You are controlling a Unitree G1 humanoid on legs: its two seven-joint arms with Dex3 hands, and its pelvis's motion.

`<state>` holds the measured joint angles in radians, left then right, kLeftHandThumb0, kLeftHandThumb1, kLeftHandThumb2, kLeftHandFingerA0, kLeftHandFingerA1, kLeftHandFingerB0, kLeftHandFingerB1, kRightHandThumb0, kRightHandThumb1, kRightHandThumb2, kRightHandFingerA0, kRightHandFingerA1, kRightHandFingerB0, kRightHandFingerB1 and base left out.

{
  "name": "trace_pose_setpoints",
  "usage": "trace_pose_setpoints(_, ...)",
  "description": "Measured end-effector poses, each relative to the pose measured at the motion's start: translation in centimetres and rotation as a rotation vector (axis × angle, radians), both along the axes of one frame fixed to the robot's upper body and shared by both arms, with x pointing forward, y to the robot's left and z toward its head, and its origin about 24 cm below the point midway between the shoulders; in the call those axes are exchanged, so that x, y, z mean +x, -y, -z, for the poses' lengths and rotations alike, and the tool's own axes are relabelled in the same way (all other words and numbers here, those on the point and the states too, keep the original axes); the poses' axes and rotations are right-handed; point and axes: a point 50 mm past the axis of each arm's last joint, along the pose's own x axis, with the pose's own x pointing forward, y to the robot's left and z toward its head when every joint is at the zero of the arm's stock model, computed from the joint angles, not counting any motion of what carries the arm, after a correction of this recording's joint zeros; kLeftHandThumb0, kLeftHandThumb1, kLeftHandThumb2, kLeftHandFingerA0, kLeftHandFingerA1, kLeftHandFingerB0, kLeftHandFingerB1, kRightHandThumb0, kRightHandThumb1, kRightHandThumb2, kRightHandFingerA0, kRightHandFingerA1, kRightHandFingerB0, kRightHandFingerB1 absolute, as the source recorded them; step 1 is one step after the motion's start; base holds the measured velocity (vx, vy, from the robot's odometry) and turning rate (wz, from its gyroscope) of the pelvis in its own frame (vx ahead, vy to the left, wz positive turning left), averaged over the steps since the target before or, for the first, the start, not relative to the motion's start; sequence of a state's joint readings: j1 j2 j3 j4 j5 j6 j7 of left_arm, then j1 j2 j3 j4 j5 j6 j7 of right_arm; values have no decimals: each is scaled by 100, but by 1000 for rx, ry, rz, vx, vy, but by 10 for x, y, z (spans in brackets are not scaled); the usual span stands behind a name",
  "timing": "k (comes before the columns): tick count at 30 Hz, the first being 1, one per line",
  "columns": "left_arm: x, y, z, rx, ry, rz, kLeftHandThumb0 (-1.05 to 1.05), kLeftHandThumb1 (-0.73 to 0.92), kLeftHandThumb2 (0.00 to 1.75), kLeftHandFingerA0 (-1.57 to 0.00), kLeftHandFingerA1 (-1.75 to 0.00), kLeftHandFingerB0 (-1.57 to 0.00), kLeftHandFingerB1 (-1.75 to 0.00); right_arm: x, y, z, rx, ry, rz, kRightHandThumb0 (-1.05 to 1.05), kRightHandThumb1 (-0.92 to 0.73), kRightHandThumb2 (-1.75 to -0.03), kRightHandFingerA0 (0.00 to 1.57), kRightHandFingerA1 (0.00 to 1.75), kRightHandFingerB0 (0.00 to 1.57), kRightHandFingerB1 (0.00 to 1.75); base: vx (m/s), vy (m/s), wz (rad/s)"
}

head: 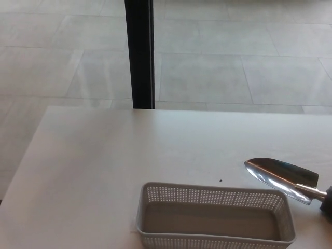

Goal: A garden tool is kept on the righthand side and a container is kept on the lefthand side on a desk infront of the robot. the robot uses its right hand to pick up the garden tool and makes a scooping motion inside the container

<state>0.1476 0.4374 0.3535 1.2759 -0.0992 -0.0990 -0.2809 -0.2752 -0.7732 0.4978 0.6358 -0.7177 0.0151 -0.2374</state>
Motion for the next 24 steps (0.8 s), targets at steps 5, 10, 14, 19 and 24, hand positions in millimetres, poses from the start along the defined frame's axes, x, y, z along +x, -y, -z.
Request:
trace_pose_setpoints(5, 1, 0, 0, -5, 2, 7, -95, -10, 113, -87, -130, -79, -115, -6, 0, 6, 17, 64, -27, -32, -63, -85, 90, 175, 66, 164, 0, 0, 0)
trace_pose_setpoints(10, 0, 1, 0, -6, -2, 13, -94, -8, 113, -91, -126, -78, -114, -9, 2, 2, 153, 161, 27, -30, -51, -111, 123, 138, 104, 128, 0, 0, 0)
trace_pose_setpoints(14, 0, 1, 0, -7, -1, 13, -86, -13, 113, -95, -122, -78, -113, -6, 0, -4, 248, 208, 66, -24, -48, -112, 94, 172, 83, 158, 0, 0, 0)
trace_pose_setpoints(19, 1, 1, 1, -8, 1, 12, -78, -7, 106, -97, -129, -76, -110, 0, -7, -13, 372, 260, 84, -14, -57, -104, 85, 173, 76, 152, 0, 0, 0)
trace_pose_setpoints(24, 1, 1, 1, -9, -1, 10, -81, -3, 110, -100, -131, -80, -110, 7, -8, -35, 469, 322, 82, -19, -52, -114, 115, 135, 91, 119, 0, 0, 0)
